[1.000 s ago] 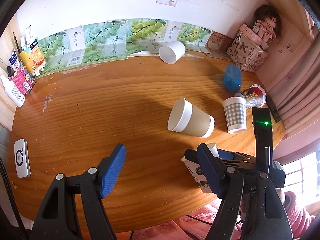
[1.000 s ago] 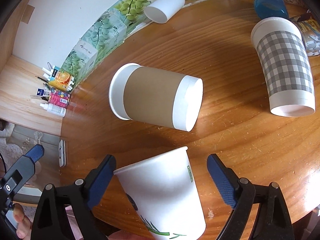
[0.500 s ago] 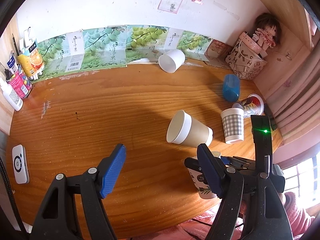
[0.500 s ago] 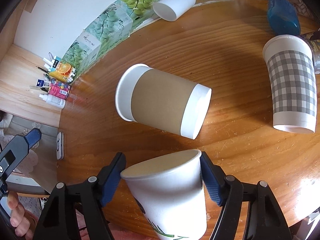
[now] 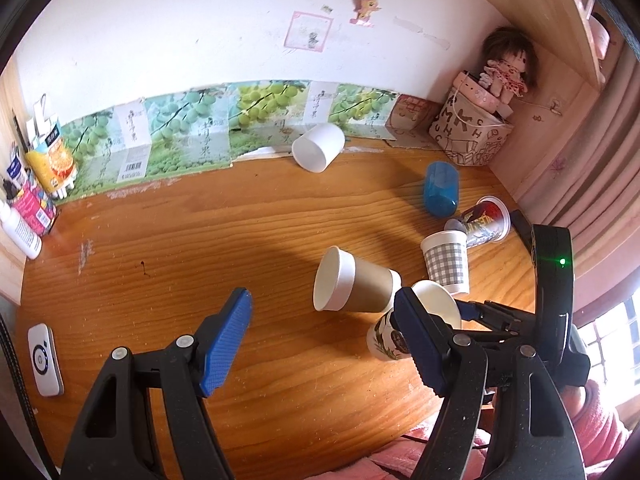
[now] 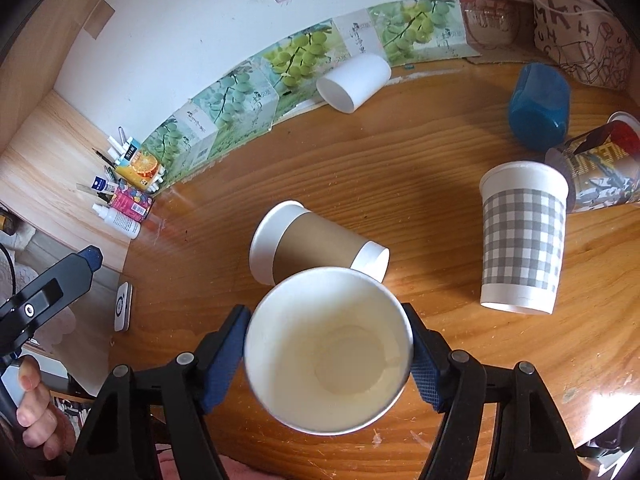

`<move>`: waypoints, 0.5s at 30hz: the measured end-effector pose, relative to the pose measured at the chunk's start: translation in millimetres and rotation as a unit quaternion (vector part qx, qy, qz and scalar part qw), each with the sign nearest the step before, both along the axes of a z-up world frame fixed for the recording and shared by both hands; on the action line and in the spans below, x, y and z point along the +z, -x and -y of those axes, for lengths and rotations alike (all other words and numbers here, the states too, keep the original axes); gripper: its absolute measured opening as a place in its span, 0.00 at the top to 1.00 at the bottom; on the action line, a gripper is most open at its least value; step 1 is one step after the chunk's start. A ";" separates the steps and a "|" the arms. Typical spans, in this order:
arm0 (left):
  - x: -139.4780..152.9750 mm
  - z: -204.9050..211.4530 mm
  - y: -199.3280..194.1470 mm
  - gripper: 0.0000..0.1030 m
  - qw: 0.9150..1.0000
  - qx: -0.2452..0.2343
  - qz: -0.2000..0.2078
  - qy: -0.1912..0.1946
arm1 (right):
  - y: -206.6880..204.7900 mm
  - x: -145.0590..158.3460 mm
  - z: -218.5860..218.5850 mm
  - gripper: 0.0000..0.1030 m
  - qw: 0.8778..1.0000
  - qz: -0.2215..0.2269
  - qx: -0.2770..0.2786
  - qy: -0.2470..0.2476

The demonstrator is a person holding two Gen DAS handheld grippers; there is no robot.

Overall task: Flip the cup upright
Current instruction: 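Rotate the held cup with the right gripper so its rim faces up, then lower the upright cup onto the desk and open the right gripper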

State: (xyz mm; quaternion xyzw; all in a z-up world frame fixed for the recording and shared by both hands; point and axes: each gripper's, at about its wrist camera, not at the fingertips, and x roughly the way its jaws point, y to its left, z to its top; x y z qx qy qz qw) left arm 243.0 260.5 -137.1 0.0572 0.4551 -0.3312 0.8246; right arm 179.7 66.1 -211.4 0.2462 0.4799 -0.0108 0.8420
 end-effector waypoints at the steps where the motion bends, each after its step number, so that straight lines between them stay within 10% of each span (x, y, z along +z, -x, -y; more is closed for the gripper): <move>1: 1.6 1.9 1.0 0.25 1.000 -0.004 0.004 -0.001 | 1.0 2.0 1.4 0.28 1.000 0.004 -0.002 0.007; 15: 6.9 9.6 -5.3 0.25 1.000 -0.022 0.016 0.003 | 7.3 -1.2 2.0 0.28 0.999 -0.001 -0.012 0.034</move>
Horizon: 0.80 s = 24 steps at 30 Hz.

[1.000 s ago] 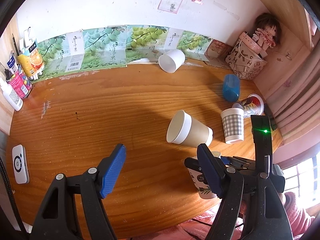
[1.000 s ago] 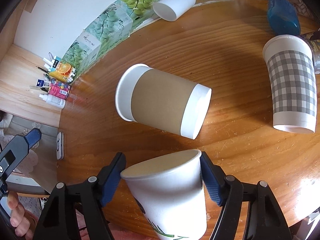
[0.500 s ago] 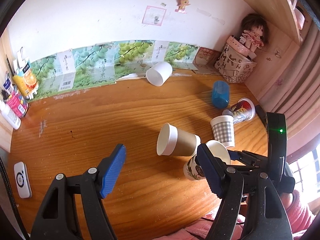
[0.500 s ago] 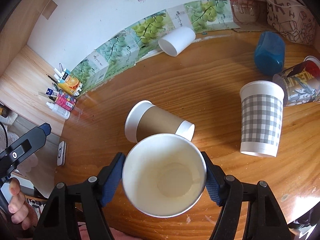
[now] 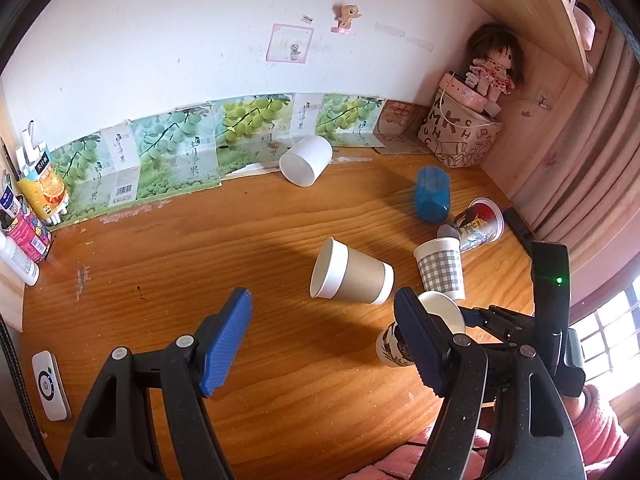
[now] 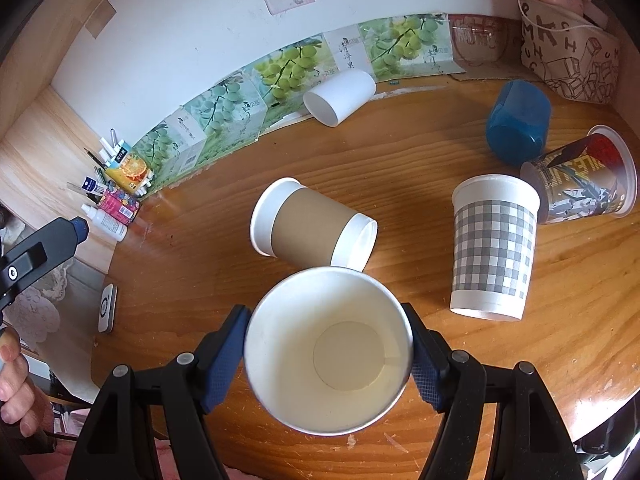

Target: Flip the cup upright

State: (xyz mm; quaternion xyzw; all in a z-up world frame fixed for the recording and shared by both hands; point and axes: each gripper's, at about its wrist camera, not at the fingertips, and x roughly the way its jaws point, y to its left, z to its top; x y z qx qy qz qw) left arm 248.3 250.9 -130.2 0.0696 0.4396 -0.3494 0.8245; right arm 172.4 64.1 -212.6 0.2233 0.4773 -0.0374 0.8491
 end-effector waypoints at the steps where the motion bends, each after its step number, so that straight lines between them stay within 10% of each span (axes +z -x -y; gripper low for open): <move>1: -0.2 0.0 -0.4 0.25 1.000 -0.001 -0.001 0.001 | 0.6 -0.7 -0.5 0.28 1.000 -0.001 -0.001 0.000; 24: 9.4 -18.4 7.4 0.25 0.997 0.075 0.015 0.001 | 18.7 53.5 -9.7 0.19 0.994 0.060 0.006 0.096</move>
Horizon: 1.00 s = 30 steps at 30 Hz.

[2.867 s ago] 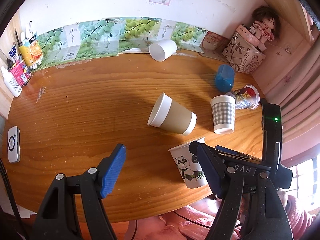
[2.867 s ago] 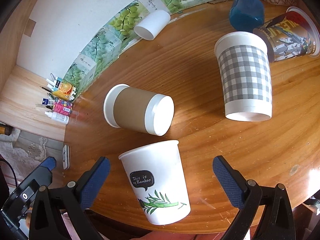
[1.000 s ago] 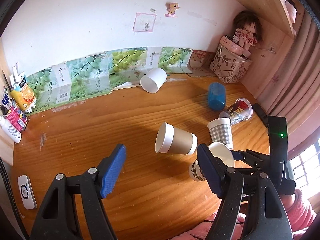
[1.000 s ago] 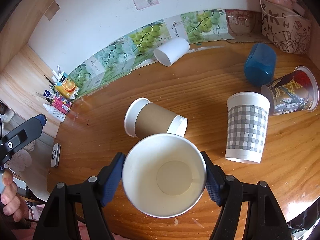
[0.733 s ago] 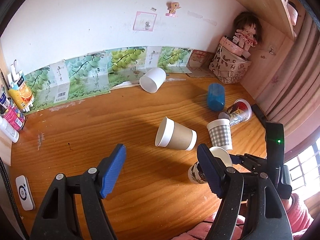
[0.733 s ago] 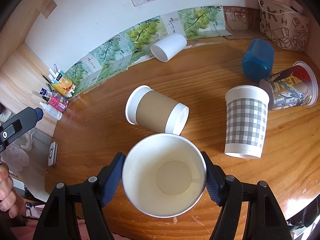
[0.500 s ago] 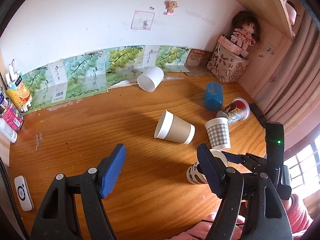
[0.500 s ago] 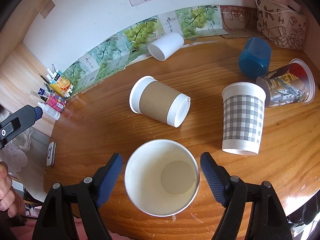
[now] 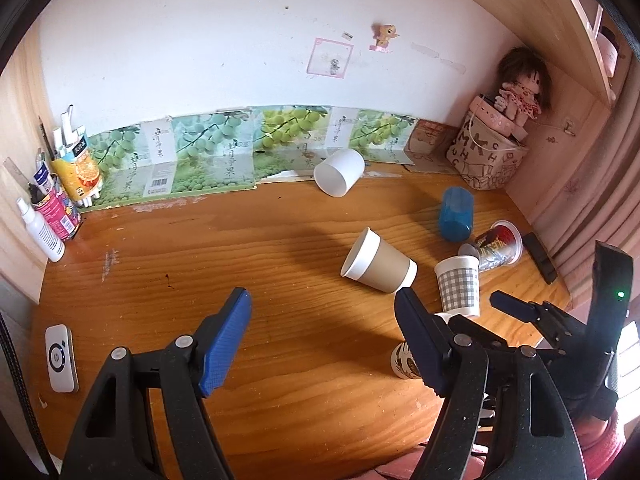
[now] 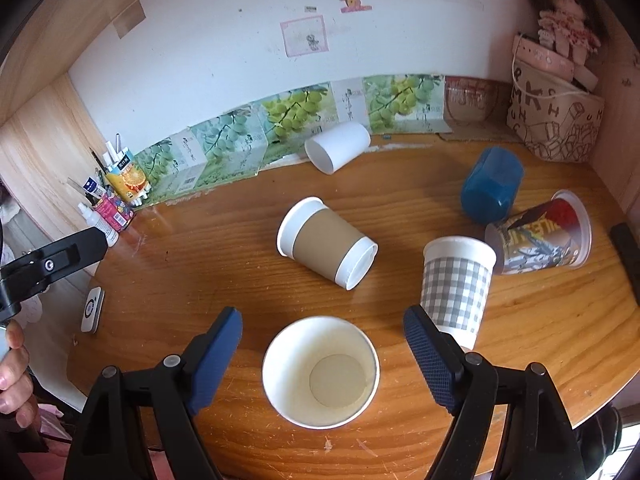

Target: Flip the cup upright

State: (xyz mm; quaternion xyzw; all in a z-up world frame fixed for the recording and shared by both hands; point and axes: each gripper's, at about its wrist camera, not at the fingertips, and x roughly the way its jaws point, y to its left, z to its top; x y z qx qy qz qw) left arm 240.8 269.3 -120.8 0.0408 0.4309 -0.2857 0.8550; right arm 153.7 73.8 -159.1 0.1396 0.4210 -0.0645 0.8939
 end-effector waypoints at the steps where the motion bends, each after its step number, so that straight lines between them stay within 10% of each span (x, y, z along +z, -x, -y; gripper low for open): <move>1: 0.1 -1.1 1.5 0.25 1.000 0.012 -0.002 0.000 | 2.0 6.2 0.4 0.19 1.000 0.005 0.003 0.002; 18: 46.6 28.8 72.2 0.25 0.994 0.106 0.010 0.030 | 74.7 111.9 36.6 0.17 0.994 0.101 0.040 -0.002; 30: 95.1 39.0 149.6 0.04 0.981 0.169 0.083 0.034 | 146.3 130.8 67.7 0.17 0.995 0.102 0.009 -0.016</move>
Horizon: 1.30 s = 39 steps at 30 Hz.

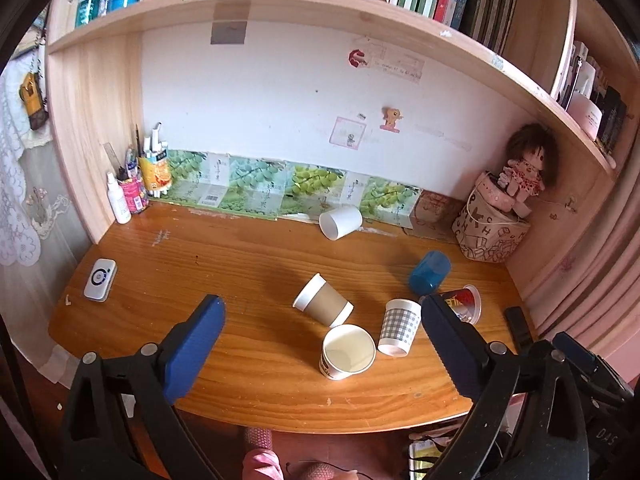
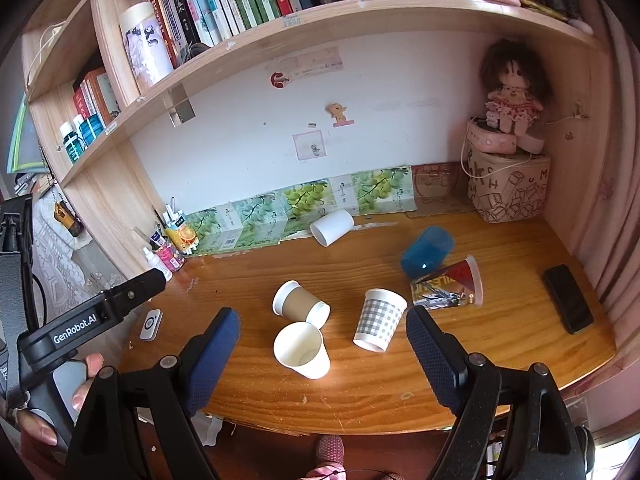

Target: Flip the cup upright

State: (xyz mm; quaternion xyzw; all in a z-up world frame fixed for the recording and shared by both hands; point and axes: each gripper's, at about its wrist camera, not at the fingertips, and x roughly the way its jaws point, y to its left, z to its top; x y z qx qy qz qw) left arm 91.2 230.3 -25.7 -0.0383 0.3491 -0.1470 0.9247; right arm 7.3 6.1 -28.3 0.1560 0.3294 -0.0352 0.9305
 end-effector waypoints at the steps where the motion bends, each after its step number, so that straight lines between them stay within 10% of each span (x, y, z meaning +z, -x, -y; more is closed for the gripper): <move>1: 1.9 1.7 7.0 0.04 1.000 0.006 0.009 -0.007 | 5.7 0.9 0.7 0.17 1.000 0.002 0.001 -0.002; 7: 12.4 8.7 43.7 0.03 0.998 0.027 0.052 -0.009 | 34.3 5.2 0.0 0.15 1.000 0.017 -0.001 -0.012; 9: 16.6 11.6 51.3 0.01 0.998 0.019 0.064 -0.013 | 42.9 6.8 -0.7 0.00 0.999 0.025 -0.006 -0.019; 39: 32.3 -11.8 112.5 0.01 0.986 0.093 0.133 -0.035 | 100.2 35.1 -31.8 0.00 0.988 0.144 0.001 0.055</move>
